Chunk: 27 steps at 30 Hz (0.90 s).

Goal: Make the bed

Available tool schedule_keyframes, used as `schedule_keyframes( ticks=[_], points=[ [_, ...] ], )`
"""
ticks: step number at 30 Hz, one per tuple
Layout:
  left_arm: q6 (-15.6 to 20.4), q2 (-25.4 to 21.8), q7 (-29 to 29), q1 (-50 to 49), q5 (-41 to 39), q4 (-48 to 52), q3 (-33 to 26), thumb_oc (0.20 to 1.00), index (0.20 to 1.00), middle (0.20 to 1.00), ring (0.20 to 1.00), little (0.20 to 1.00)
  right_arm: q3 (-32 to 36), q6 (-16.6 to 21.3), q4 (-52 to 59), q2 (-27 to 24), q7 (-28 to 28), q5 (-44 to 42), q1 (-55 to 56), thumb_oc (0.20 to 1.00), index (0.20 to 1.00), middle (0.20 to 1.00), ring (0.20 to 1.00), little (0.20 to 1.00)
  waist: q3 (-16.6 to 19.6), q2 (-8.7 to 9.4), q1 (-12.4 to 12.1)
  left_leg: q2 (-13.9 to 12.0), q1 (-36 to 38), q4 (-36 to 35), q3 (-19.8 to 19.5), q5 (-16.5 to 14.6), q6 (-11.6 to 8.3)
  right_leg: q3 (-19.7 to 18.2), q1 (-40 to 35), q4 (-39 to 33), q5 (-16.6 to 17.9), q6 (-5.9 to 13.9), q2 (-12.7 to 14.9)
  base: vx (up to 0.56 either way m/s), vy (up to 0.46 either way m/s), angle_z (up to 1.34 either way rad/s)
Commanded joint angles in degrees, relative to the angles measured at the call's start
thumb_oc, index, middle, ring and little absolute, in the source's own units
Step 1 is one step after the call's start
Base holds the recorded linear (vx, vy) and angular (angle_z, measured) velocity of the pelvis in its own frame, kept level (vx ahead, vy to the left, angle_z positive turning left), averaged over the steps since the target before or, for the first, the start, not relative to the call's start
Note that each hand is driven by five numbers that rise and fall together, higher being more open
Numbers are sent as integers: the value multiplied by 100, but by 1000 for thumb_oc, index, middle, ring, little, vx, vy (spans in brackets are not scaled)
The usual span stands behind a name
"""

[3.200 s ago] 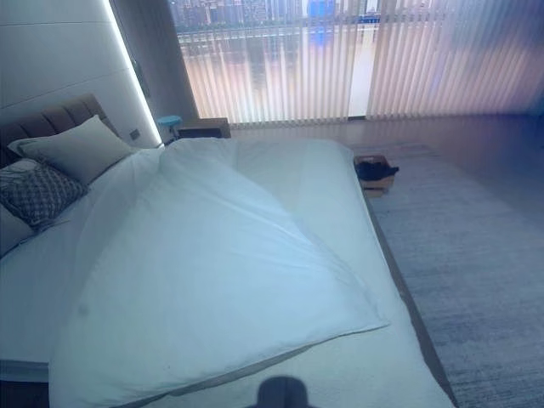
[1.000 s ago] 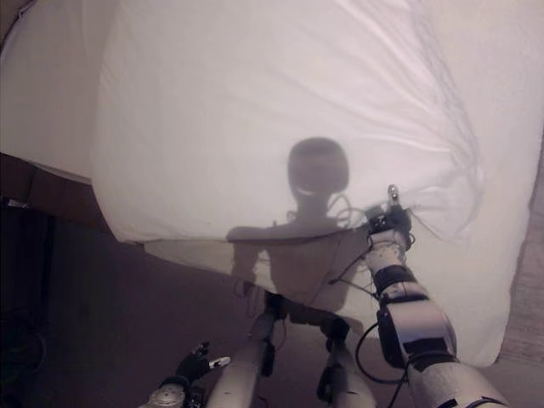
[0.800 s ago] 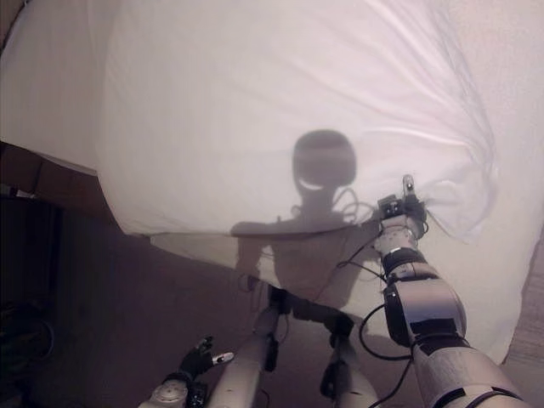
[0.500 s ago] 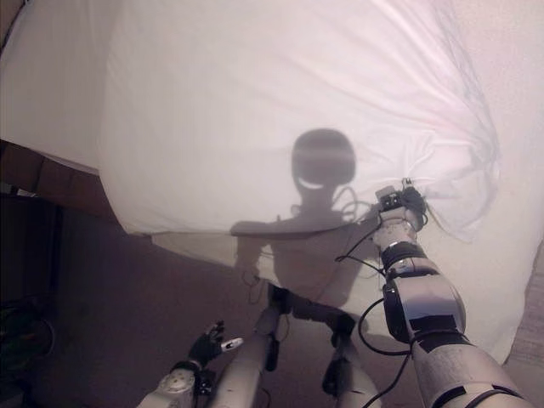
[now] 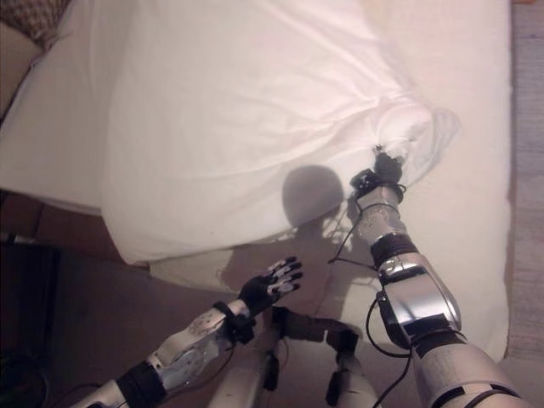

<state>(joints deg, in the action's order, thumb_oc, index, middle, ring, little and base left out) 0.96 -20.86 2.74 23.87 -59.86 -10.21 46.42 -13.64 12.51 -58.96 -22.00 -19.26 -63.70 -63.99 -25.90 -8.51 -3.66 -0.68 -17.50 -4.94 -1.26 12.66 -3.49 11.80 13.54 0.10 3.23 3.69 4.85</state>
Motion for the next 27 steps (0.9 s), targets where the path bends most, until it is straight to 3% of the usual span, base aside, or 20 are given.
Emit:
schedule_keyframes(
  ticks=[1,4,5,6,9,11,12,13,14,17,20,27],
  points=[
    [49,131,-85,-106,-807,21,251,1000,1000,1000,1000,1000,-200,226,651,-397,160,353,-443,200,200,200,200,200,304,463,227,402,544,-6,379,-819,157,-336,104,-366,299,315,-158,-42,33,-31],
    [79,243,-249,-62,-1119,-80,149,1000,1000,1000,1000,1000,-243,223,873,-325,147,371,-305,200,200,200,200,200,344,517,260,410,618,-6,449,-840,182,-429,78,-355,300,316,-166,-33,39,-30],
    [82,547,-385,-21,-1468,-437,-110,1000,1000,1000,1000,1000,-248,269,1202,-149,124,411,-83,200,200,200,200,200,394,588,322,405,698,-6,509,-896,195,-499,34,-371,297,328,-176,-24,20,-32],
    [82,554,-380,-15,-1468,-447,-115,1000,1000,1000,1000,1000,-252,269,1216,-147,114,417,-78,200,200,200,200,200,398,591,323,409,679,-6,516,-873,196,-504,51,-376,321,325,-173,-37,23,-36],
    [365,976,-649,224,-1929,-994,-664,1000,1000,1000,1000,1000,-213,357,1576,25,34,443,226,200,200,200,200,200,469,681,379,393,687,-6,564,-876,209,-552,67,-382,342,323,-189,-41,-11,-19],
    [692,1284,-892,510,-2246,-1406,-1184,1000,1000,1000,1000,1000,-174,420,1877,140,-46,517,470,200,200,200,200,200,522,757,417,380,682,-6,573,-868,213,-581,84,-384,357,317,-200,-39,-39,-5],
    [1291,1500,-1261,868,-2333,-1628,-1795,1000,1000,1000,1000,1000,-152,484,2163,192,-133,631,755,200,200,200,200,200,556,807,409,371,683,-6,565,-876,205,-576,74,-382,350,314,-206,-38,-43,-4],
    [1293,1505,-1263,880,-2330,-1634,-1803,1000,1000,1000,1000,1000,-157,482,2178,192,-145,639,755,200,200,200,200,200,558,808,416,375,662,-6,566,-851,206,-576,93,-384,372,311,-201,-42,-55,-3],
    [1637,1566,-1534,1061,-2181,-1622,-2096,1000,1000,1000,1000,1000,-107,506,2396,211,-221,753,959,200,200,200,200,200,558,821,407,376,652,-6,556,-841,196,-544,96,-384,372,311,-198,-39,-43,0],
    [2168,1808,-1976,1329,-1903,-1541,-2742,1000,1000,1000,1000,1000,164,675,2881,358,-393,982,1499,200,200,200,200,200,556,892,396,387,664,-6,527,-858,160,-463,64,-385,357,321,-191,-31,-56,4],
    [2560,2000,-2221,1286,-1829,-1659,-3388,1000,1000,1000,1000,1000,362,873,3058,659,-460,978,1928,200,200,200,200,200,587,991,361,358,648,-6,559,-838,123,-397,65,-393,384,329,-190,-32,-48,2],
    [2997,2109,-2372,1180,-2239,-1863,-4052,1000,1000,1000,1000,1000,460,1000,3068,938,-517,794,2306,200,200,200,200,200,654,1064,305,287,775,-6,537,-860,64,-332,-65,-335,293,289,-232,0,-45,3]
  ],
)
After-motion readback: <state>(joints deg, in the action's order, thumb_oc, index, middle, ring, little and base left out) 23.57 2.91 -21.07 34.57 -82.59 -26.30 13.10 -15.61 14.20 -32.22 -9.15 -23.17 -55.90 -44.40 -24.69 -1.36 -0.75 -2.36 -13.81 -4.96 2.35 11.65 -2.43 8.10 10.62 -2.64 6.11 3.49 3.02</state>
